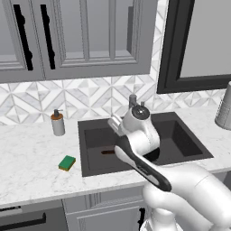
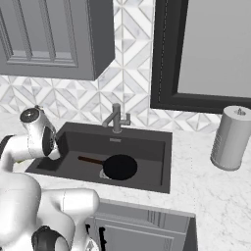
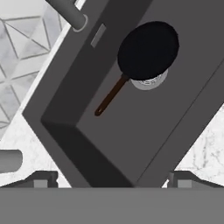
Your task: Pick the pan and sponge and place them into the sink. Then turn on the water.
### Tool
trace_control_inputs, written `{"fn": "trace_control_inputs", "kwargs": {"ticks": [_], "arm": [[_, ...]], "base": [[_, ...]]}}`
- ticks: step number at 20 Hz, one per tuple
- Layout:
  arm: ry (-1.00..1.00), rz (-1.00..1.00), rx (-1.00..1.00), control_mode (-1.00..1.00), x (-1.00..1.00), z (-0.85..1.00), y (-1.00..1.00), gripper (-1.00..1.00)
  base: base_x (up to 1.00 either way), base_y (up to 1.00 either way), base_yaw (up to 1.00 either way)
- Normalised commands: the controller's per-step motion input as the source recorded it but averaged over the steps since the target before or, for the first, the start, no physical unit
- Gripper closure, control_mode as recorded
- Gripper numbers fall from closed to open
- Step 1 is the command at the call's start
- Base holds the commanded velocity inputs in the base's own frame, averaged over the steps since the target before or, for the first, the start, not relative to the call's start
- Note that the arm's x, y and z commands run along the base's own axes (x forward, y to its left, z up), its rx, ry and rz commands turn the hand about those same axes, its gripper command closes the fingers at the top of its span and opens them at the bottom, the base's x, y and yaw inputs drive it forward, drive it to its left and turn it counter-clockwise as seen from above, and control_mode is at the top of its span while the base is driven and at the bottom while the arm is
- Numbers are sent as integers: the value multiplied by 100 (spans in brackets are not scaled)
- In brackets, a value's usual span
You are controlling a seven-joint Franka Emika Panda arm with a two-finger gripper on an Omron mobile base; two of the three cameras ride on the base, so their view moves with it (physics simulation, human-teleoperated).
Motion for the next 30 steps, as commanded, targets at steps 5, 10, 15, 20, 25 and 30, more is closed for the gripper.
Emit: {"fn": "trace_control_inputs", "kwargs": {"ticks": [5,10,15,20,25,30], "arm": [[0,23,-5,-100,-60,-10,32,-100],[1,40,-2,-100,-9,-3,38,-100],[6,24,-7,-100,1,0,53,-100],[11,1,-11,-100,21,0,63,-100],[25,0,-18,-100,38,-2,58,-100],[26,0,-14,-100,44,-6,42,-100]], "base": [[0,0,0],[0,0,0],[0,0,0],[0,0,0],[0,0,0],[0,0,0]]}}
